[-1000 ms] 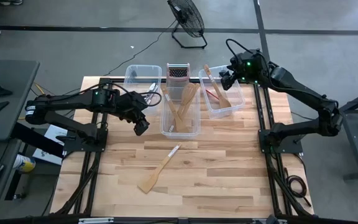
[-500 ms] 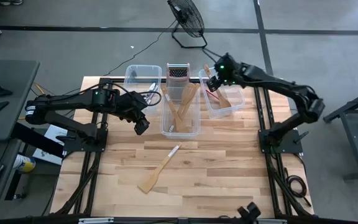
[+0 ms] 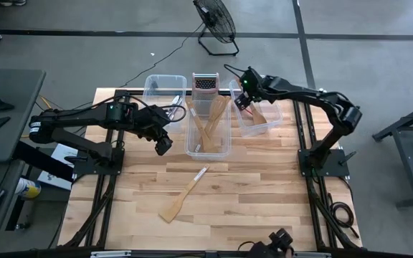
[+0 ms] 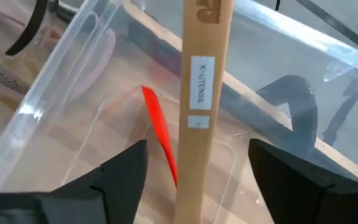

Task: Pick & Place Kitchen Items
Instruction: Put the brown serving spoon into the middle transparent bin, then put the brown spatula into the right transparent bin

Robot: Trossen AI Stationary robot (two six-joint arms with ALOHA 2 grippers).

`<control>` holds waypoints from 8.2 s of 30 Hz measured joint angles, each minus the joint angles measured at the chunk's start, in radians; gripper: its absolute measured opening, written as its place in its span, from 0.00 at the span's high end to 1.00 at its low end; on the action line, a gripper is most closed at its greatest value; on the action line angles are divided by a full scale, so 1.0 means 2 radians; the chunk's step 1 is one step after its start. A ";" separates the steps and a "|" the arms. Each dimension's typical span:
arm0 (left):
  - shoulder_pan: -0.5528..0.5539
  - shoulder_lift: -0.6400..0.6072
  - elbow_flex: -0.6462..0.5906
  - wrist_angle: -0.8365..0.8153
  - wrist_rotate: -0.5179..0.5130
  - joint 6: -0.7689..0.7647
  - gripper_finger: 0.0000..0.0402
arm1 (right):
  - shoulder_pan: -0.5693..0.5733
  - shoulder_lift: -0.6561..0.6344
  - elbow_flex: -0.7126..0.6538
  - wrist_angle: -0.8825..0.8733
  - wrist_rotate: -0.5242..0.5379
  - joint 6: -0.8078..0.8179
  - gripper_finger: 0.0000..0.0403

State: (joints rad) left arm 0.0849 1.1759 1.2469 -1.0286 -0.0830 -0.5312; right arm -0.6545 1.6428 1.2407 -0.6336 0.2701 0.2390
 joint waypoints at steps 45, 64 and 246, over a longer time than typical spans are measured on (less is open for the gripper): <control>0.000 0.000 0.000 0.000 0.000 0.001 0.44 | -0.039 -0.013 0.000 0.008 -0.065 -0.041 0.80; 0.000 0.000 0.000 0.001 -0.002 -0.003 0.44 | -0.039 -0.218 0.000 0.083 -0.096 -0.010 0.80; -0.241 0.439 0.091 0.066 0.054 -0.360 0.35 | 0.287 -0.308 0.000 -0.112 0.112 0.024 0.57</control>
State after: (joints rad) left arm -0.3981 2.0532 1.4289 -0.8971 0.0256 -1.2514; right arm -0.0803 1.0264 1.2404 -0.8577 0.4938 0.2863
